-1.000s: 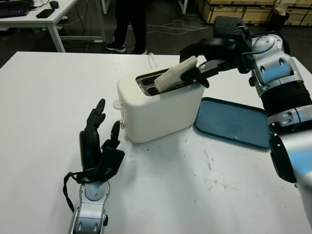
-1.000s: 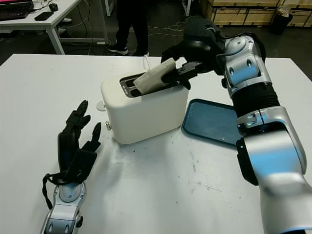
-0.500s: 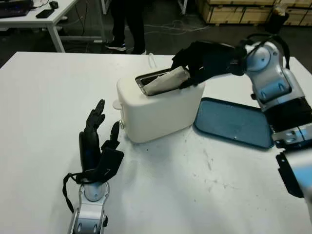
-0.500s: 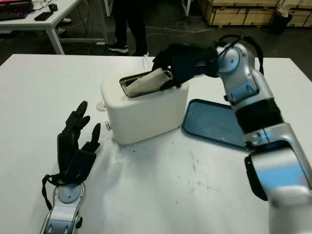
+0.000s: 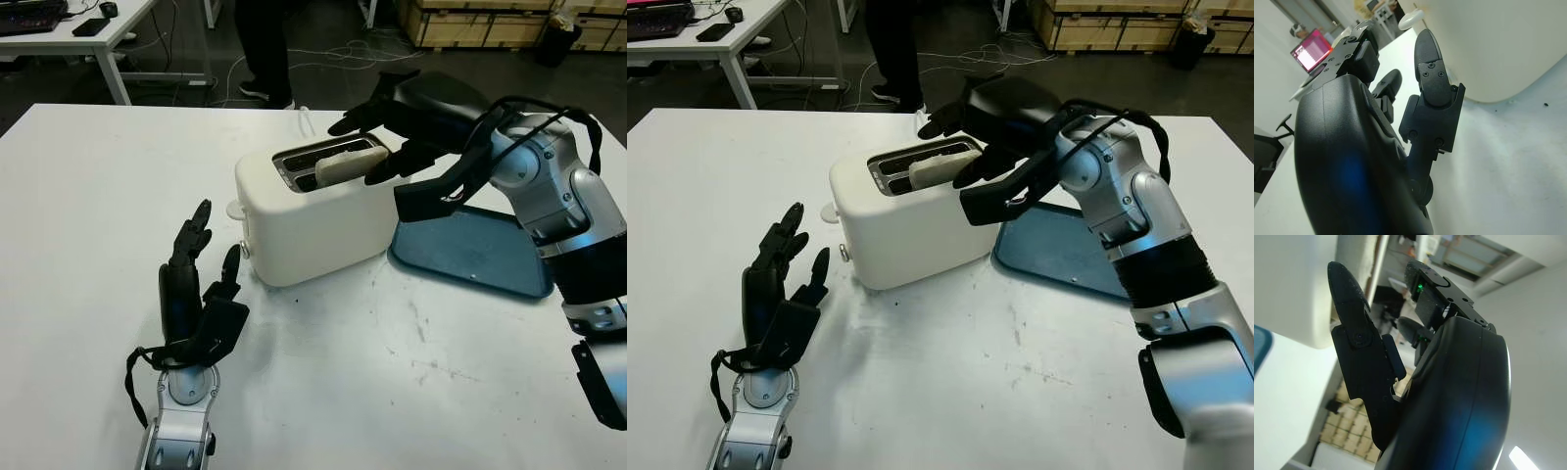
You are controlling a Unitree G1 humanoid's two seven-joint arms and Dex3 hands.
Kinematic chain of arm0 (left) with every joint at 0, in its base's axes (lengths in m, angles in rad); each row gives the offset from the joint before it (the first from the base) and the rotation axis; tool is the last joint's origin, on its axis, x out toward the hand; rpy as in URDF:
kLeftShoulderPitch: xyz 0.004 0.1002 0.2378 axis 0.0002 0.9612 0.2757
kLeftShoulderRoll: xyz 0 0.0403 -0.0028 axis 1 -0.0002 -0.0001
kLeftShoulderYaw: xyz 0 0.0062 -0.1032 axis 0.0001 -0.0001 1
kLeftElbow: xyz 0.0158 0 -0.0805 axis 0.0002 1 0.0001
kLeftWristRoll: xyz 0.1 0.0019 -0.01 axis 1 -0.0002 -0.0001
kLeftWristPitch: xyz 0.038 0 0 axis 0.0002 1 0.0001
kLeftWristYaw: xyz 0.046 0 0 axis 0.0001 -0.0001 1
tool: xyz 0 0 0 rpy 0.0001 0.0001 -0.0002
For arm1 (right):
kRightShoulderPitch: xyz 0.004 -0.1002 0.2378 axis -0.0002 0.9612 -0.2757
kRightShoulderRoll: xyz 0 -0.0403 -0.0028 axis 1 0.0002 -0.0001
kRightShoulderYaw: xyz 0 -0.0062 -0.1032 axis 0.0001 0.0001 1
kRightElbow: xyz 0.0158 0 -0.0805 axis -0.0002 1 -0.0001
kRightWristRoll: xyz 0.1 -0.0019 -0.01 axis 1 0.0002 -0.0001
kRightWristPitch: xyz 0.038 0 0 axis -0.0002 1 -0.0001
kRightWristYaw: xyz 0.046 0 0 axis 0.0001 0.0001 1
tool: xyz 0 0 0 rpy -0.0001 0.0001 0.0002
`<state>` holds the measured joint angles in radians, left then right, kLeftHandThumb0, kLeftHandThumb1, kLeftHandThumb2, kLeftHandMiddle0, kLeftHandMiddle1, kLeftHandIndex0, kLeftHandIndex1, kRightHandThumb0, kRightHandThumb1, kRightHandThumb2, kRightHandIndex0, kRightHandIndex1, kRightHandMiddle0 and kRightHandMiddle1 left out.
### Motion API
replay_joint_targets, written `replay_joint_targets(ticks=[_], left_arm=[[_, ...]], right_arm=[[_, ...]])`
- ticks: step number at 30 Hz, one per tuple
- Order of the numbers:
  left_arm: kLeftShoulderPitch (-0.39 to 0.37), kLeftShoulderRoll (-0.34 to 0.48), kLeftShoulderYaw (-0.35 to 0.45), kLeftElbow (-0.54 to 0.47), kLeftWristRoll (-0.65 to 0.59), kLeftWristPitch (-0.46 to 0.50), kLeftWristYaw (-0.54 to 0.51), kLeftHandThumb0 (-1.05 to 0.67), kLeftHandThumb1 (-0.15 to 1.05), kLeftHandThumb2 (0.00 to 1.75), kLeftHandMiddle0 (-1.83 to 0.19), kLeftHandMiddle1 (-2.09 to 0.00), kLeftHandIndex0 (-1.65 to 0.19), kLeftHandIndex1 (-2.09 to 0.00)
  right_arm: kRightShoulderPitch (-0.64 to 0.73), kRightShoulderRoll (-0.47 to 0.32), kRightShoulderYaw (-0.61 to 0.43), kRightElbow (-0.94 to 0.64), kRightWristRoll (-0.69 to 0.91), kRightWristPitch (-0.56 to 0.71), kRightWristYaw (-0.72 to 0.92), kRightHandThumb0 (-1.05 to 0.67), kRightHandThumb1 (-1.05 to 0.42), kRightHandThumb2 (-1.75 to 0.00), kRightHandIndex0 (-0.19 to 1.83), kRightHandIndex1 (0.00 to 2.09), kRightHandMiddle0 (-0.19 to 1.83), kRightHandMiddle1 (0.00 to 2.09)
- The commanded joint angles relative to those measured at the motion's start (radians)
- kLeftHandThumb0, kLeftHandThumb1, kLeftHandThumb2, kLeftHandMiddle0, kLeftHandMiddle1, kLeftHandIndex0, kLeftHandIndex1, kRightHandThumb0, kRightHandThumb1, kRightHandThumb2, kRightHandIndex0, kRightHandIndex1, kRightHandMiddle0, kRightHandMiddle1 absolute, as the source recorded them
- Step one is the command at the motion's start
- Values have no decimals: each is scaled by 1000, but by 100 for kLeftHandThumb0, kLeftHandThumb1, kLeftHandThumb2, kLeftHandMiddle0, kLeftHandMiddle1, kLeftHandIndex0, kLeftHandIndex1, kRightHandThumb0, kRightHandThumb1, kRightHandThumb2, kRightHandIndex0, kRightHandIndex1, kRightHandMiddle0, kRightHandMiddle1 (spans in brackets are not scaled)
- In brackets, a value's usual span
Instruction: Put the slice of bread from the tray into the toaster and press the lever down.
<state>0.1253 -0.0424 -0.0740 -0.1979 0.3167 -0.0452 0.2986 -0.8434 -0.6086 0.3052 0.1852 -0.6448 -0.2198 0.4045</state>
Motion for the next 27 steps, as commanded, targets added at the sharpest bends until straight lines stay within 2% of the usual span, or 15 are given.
replay_joint_targets(ticks=[1, 7, 11, 15, 20, 24, 27], left_arm=[[3, 4, 1, -12, 6, 1, -5, -55, 92, 45, -17, -65, -38, 0], [7, 5, 5, -17, 13, 1, -6, -55, 92, 45, -18, -66, -40, -1], [16, 15, 11, -34, 10, 3, -22, -54, 92, 45, -17, -66, -39, -1], [9, 45, 35, -63, 17, -2, -39, -53, 92, 42, -19, -67, -40, -1], [-20, 131, 89, -122, 52, -40, -57, -46, 92, 28, -25, -70, -47, -4], [-69, 250, 121, -115, 200, -91, -23, -39, 92, 10, -39, -71, -60, -10], [-101, 322, 148, -105, 249, -112, -29, -34, 90, 2, -48, -68, -67, -12]], right_arm=[[17, -6, -9, -14, -30, -28, -62, -61, -79, 0, 16, 108, 67, 3], [48, 2, -28, 0, -41, -88, -194, -62, -80, 0, 18, 107, 72, 4], [113, 36, -85, 55, 37, -166, -323, -56, -81, 0, 41, 87, 81, 4], [207, 88, -163, 81, 198, -211, -353, -46, -81, 0, 61, 72, 88, 4], [388, 159, -271, 69, 424, -235, -339, -38, -83, 0, 84, 49, 94, 2], [522, 193, -325, 63, 532, -297, -325, -36, -85, -1, 89, 48, 96, 2], [620, 217, -357, 23, 589, -280, -315, -38, -85, 0, 91, 48, 100, 4]])
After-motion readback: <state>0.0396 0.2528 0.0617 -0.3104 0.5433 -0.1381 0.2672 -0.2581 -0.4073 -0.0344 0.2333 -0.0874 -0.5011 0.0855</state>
